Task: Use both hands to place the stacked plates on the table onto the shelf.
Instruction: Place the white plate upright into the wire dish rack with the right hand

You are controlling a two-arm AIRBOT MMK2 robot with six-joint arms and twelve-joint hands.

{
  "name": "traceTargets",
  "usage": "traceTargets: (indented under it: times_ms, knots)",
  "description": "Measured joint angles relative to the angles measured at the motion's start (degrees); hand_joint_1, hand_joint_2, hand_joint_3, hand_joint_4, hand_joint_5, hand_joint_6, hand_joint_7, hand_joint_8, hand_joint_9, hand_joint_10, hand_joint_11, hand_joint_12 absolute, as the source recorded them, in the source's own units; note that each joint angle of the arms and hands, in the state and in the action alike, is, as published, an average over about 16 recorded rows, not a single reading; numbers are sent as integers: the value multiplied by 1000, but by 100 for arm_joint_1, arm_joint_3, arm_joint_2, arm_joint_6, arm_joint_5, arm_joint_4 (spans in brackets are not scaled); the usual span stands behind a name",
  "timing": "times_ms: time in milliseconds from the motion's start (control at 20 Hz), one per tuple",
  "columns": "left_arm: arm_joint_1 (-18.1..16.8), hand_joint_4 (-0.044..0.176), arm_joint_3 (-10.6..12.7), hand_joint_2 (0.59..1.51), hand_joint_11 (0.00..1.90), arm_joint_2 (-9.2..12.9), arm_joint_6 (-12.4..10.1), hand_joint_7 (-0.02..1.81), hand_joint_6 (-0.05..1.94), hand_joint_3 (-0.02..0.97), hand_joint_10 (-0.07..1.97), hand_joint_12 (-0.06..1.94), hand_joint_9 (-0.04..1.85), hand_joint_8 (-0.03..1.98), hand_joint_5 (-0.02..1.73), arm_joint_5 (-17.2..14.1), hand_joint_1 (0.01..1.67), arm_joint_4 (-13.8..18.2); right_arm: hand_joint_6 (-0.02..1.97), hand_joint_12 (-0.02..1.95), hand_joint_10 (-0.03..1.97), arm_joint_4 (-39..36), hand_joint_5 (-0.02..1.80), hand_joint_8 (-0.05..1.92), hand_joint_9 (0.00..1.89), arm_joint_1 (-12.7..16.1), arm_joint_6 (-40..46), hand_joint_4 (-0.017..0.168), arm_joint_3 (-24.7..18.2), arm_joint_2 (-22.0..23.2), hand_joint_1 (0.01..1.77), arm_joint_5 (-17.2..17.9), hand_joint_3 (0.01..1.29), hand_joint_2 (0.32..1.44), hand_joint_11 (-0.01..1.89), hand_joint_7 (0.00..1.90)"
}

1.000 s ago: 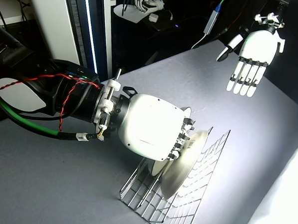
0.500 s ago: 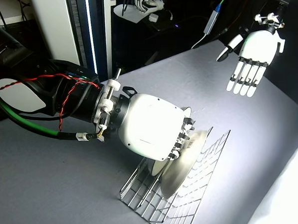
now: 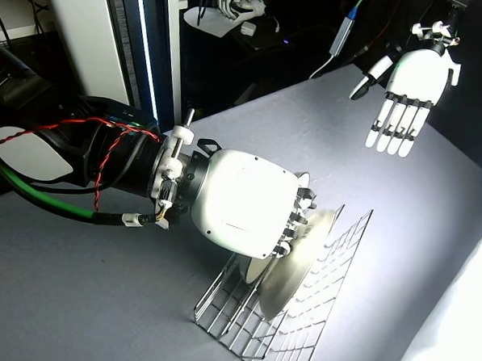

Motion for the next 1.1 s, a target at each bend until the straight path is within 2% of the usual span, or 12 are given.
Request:
traceTargets:
  times_ms: [300,400,600,750,1100]
  knots:
    - [0,3,-2,1140,22,-6,0,17,9,20,15,10,21,9,18,0,21,8,870,1388,1080,-49,904,1185,980,-42,21,-3,0,16,1327,-35,12,1018,916,910]
    - [0,3,-2,1140,22,-6,0,17,9,20,15,9,21,9,18,0,21,11,885,1381,1035,-67,894,1145,966,-55,28,-1,0,23,1321,-46,12,1019,898,909]
    - [0,3,-2,1141,23,-6,0,17,9,20,15,9,21,10,18,0,21,14,824,1352,889,-87,858,951,933,-68,34,-1,1,35,1296,-47,12,1016,839,895]
    - [-2,3,-2,1141,23,-6,0,17,9,20,15,9,21,10,17,1,21,15,690,1331,732,-97,838,737,908,-68,34,-1,1,41,1273,-4,13,1005,767,892]
    - [-15,3,-2,1141,23,-6,0,17,9,20,15,8,21,10,17,0,20,16,299,1335,303,-216,694,213,803,-66,31,-2,2,55,1168,226,12,985,428,796]
